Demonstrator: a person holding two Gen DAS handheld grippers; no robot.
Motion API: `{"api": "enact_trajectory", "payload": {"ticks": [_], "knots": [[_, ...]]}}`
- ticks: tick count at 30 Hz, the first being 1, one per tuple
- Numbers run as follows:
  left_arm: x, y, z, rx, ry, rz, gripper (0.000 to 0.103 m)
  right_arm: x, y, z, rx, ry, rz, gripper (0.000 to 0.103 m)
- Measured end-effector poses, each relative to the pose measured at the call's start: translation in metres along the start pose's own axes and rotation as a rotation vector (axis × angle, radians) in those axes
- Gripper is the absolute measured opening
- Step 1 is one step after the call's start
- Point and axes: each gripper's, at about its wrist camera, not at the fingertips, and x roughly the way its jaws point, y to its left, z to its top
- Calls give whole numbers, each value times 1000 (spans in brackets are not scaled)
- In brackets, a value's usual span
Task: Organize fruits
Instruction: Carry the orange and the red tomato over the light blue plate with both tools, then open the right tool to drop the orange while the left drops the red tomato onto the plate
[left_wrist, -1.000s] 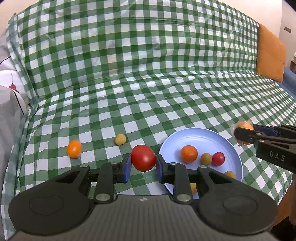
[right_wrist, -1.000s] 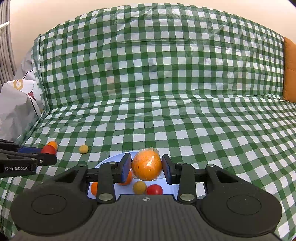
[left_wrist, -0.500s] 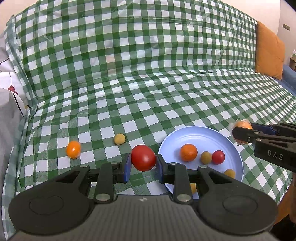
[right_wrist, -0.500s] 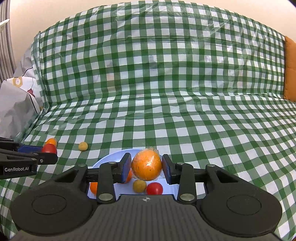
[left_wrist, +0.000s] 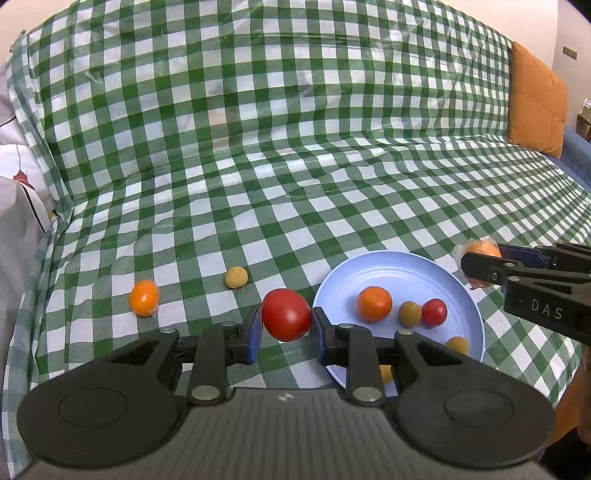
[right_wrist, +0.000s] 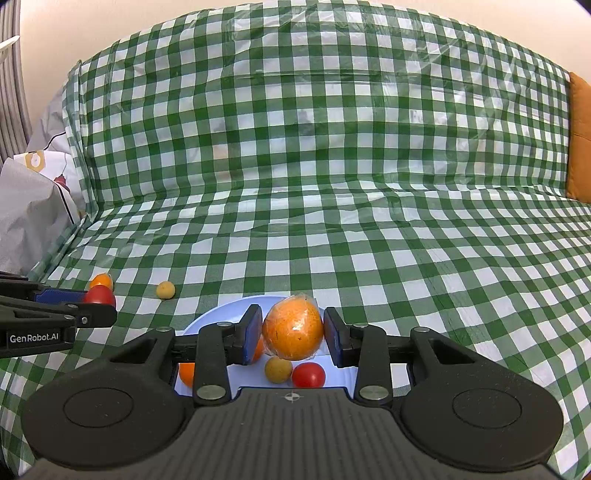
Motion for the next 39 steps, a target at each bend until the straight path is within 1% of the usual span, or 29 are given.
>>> {"api": "enact_trajectory", "payload": {"ticks": [3,6,12,15,19,22,26,28,29,30,34,39], "knots": [[1,-1,0,-9,0,-2,31,1,-1,0,5,1,-1,38],[2,0,1,-32,4,-19,31,2,-4,0,15,8,-1,38],[10,-9,0,-54,30,-99,31,7,-9,-1,28,33,-3,38],[14,-19,-1,-39,33,-137,31,9,-7,-3,20,46,-1,38],[17,-39,-3,11,20,-167,31,9,-5,-4,9,59,2,38],[21,-51,-5,42,18,-170,31,9,-7,-5,10,66,1,38],[24,-58,-4,45,20,-183,32,10,-9,-4,17,80,1,39],[25,-60,-3,45,15,-186,33,10,-11,-4,16,82,-5,42],[25,-60,-2,45,14,-185,33,10,-12,-5,19,83,-8,49],[26,-61,-2,46,13,-185,33,10,-12,-5,22,83,-11,50],[25,-60,-1,46,17,-178,33,10,-13,-5,30,88,-18,51],[24,-56,-1,36,13,-176,33,11,-11,-6,24,87,-22,54]]}}
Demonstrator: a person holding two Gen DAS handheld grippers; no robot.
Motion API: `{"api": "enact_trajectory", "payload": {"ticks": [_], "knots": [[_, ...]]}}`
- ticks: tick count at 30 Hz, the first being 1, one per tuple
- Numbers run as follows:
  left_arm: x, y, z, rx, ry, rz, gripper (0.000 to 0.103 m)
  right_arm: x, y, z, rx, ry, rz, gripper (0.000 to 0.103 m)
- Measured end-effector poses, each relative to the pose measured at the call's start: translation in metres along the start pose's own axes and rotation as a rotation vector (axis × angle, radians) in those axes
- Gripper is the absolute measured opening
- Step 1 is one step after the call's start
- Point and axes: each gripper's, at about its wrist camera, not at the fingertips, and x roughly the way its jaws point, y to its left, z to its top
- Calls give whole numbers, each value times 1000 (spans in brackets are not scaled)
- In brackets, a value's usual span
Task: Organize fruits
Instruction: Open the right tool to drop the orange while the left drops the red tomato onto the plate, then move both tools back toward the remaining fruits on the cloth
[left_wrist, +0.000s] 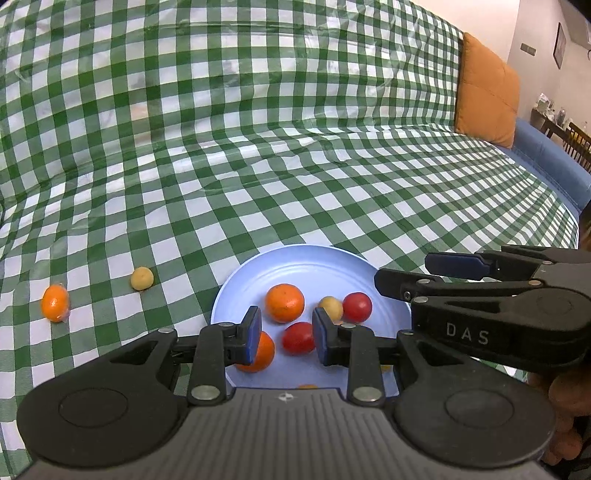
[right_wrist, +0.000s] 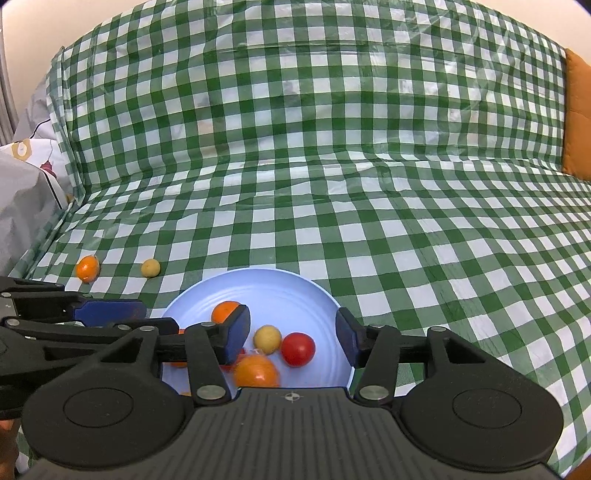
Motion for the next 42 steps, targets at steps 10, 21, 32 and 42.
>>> {"api": "enact_trajectory", "payload": {"ticks": [10,21,32,42], "knots": [[-5,8,1,-14,-10,14,33,0,1,2,-8,-4,-19,58],[-20,30,3,-40,-41,43,33,1,17,6,-48,-21,-55,57],[-30,82,-11,-90,-41,111,33,8,54,12,-37,-51,-32,58],[-33,149,-13,-254,-15,170,33,25,106,14,-55,-42,50,54]]}}
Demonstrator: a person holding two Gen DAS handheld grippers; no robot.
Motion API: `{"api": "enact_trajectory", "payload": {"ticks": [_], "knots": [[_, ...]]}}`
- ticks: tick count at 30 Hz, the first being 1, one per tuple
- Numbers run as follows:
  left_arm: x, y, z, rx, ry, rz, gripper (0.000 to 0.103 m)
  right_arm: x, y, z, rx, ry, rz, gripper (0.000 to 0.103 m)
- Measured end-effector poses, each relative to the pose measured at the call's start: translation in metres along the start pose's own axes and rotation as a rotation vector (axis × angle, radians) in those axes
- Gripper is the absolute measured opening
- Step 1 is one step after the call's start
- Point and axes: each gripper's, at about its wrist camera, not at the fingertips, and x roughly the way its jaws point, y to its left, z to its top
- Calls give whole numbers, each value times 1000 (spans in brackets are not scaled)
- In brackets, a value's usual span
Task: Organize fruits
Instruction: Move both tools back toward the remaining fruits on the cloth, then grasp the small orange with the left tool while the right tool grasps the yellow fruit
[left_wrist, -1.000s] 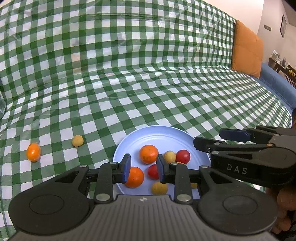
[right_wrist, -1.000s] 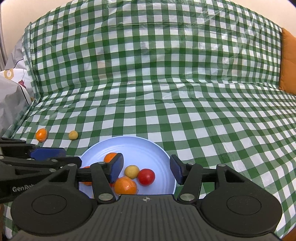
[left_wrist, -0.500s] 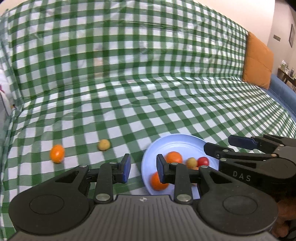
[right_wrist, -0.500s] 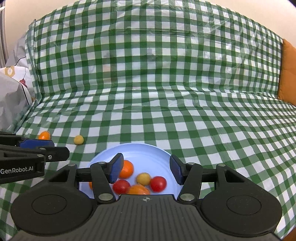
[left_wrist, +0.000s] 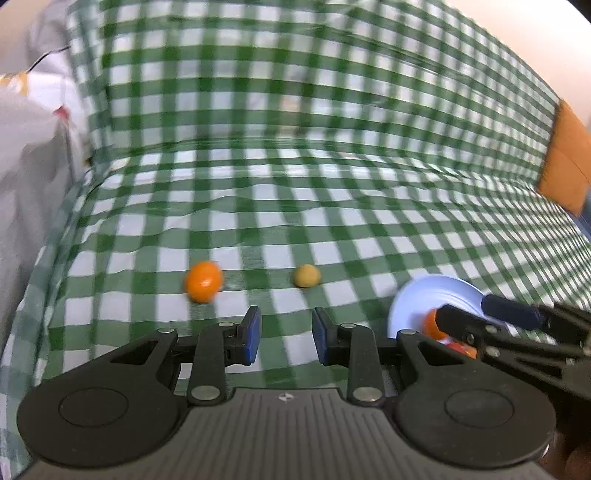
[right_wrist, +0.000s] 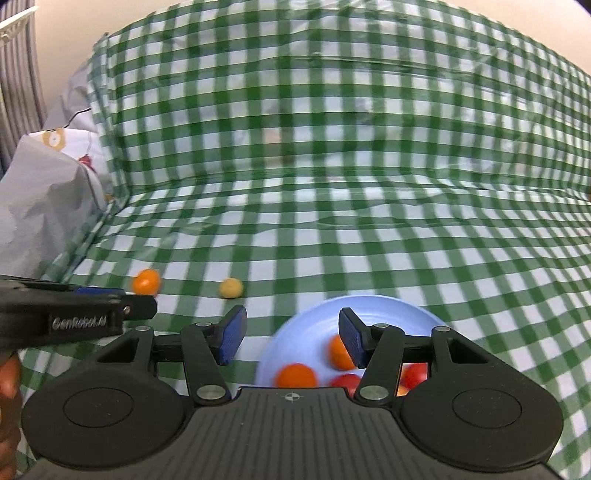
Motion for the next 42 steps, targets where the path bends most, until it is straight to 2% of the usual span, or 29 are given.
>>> {"api": "enact_trajectory", "payload": {"ticks": [5,12,13,14,15,16,20,26,32,37,40,42], "knots": [[3,34,9,-96,23,40,33,11,22,4,9,2,49,46],[18,86,13,-314,104,57,33,35,44,8,5,30,88,45],[20,90,14,-326,111,61,37,40,46,9,5,35,94,45],[23,92,14,-333,117,66,48,44,48,10,5,38,97,45],[25,94,14,-340,123,68,54,48,50,11,4,40,97,45],[26,94,13,-342,127,63,60,51,52,12,3,42,100,45],[37,88,15,-313,133,61,69,67,55,18,8,45,93,48],[62,82,21,-289,145,100,78,103,50,27,27,72,55,52],[84,81,27,-285,144,145,78,143,55,27,-19,136,47,55],[99,70,31,-222,137,167,78,163,68,20,-99,176,18,54],[104,64,31,-195,128,175,74,170,71,18,-131,190,-1,48],[107,62,32,-187,122,177,62,170,72,19,-141,187,-1,28]]}}
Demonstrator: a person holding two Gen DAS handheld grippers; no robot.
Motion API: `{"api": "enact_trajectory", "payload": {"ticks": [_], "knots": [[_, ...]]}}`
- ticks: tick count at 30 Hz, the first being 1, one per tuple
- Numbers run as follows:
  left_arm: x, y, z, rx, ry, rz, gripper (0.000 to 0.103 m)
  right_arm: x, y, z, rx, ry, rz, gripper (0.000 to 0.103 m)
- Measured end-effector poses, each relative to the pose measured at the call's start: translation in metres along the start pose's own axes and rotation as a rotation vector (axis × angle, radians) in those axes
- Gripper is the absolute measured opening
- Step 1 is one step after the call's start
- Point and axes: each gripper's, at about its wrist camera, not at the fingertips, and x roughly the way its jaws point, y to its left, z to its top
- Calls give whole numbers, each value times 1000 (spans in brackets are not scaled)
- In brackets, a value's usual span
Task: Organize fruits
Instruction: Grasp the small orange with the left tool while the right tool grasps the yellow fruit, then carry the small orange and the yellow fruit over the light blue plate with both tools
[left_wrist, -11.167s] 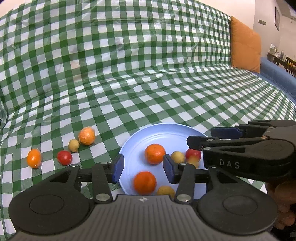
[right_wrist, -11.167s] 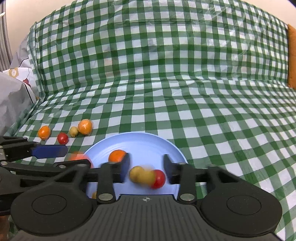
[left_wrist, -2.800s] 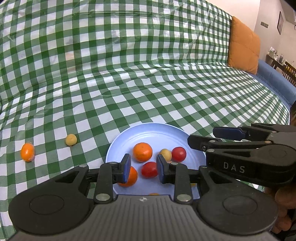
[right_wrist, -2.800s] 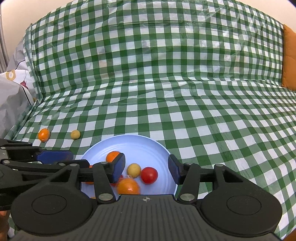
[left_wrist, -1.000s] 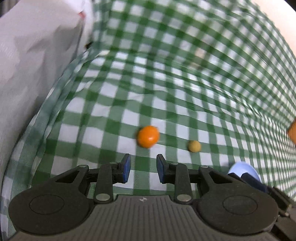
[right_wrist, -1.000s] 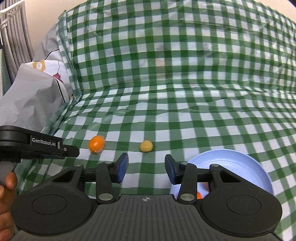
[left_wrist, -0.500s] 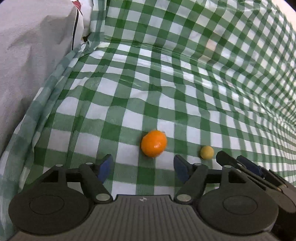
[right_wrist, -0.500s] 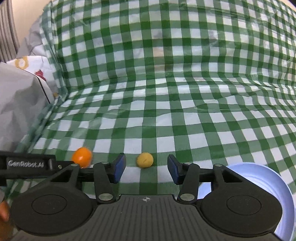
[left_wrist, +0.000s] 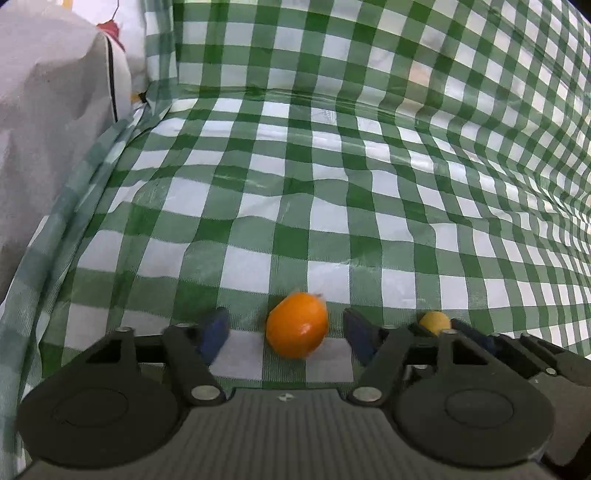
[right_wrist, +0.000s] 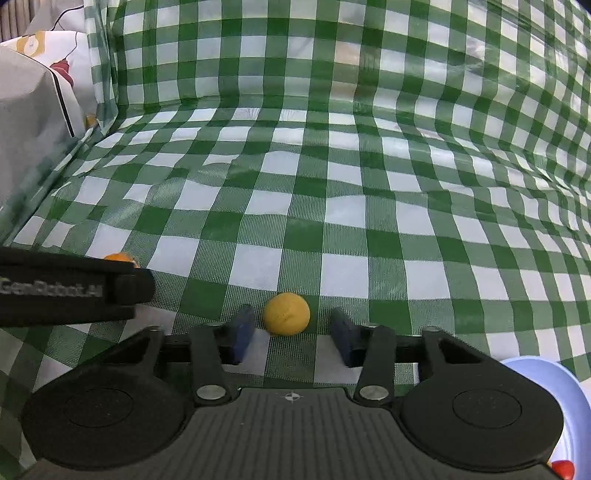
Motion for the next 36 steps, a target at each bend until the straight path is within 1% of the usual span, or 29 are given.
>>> {"api": "enact_trajectory", "payload": {"ticks": [1,2,4,7,10,13,16,23,27,30,33,36], "knots": [[1,-1,0,6,0,0,47,-1,0,0,-4,-1,3,28],[2,-1,0,11,4,-8,39,-1,-1,0,-4,-2,2,28],[-1,-1,0,13,-1,-4,39,-5,-3,0,12,-5,8,28],[-7,2,1,19,-18,22,39,-14,-9,3,58,-19,24,28],[-8,9,2,-1,-10,30,40,-21,-13,6,96,-5,65,28],[-2,12,1,-16,23,34,40,-19,-9,4,82,24,75,28],[-2,10,2,-15,16,33,41,-7,-3,4,75,67,66,28],[-1,3,1,2,-2,43,39,-8,-3,4,81,62,69,28],[-18,1,-3,20,-55,46,39,-22,-10,2,114,22,77,28],[-34,1,-10,26,-74,45,39,-43,-12,3,118,-26,86,28],[-52,-1,-20,44,-72,49,39,-71,-15,5,109,-85,86,28],[-82,-12,-27,107,-101,51,39,-109,-24,4,115,-153,103,28]]}}
